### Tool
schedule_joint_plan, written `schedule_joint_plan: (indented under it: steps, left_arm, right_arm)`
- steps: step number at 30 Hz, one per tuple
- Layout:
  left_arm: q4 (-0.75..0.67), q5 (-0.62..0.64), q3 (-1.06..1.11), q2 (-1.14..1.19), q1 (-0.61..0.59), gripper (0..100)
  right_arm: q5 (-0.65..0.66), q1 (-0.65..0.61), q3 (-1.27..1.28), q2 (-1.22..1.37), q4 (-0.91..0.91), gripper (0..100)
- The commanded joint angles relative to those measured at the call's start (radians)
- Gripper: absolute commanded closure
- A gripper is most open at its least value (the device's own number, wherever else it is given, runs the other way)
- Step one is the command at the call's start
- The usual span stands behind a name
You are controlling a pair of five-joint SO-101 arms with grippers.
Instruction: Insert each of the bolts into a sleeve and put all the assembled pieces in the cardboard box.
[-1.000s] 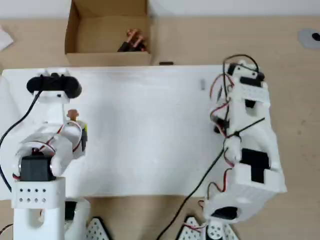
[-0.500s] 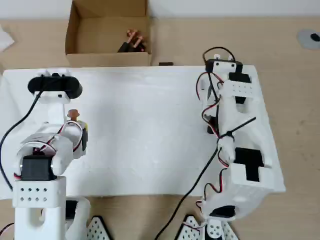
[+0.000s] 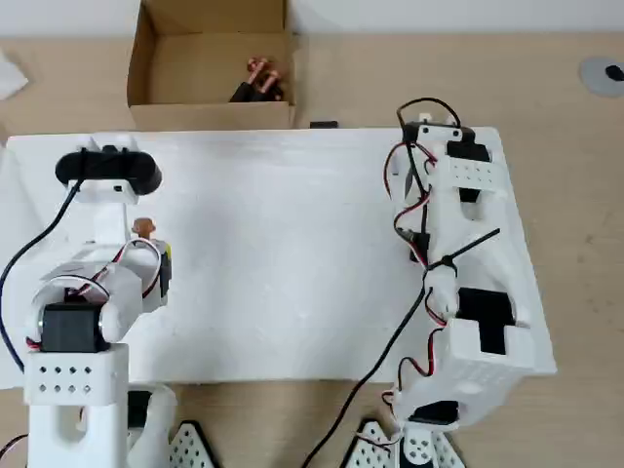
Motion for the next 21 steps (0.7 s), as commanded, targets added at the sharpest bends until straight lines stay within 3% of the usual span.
schedule_joint_plan:
  steps: [1, 13, 18, 21]
  left_arm:
    - [0.025, -0.006, -0.092, -0.013, 0.014, 99]
    - [0.044, -0.006, -0.101, -0.013, 0.014, 99]
    - [0.044, -0.006, -0.101, -0.013, 0.014, 99]
    - [0.044, -0.006, -0.101, -0.013, 0.014, 99]
  right_arm:
    - [-0.015, -0.008, -0.038, 0.004, -0.014, 82.0]
    - [-0.026, -0.007, -0.067, 0.2, -0.018, 82.3]
    - [-0.021, -0.01, -0.073, 0.203, 0.006, 98.2]
    - [-0.025, -0.018, -0.074, 0.203, 0.051, 98.4]
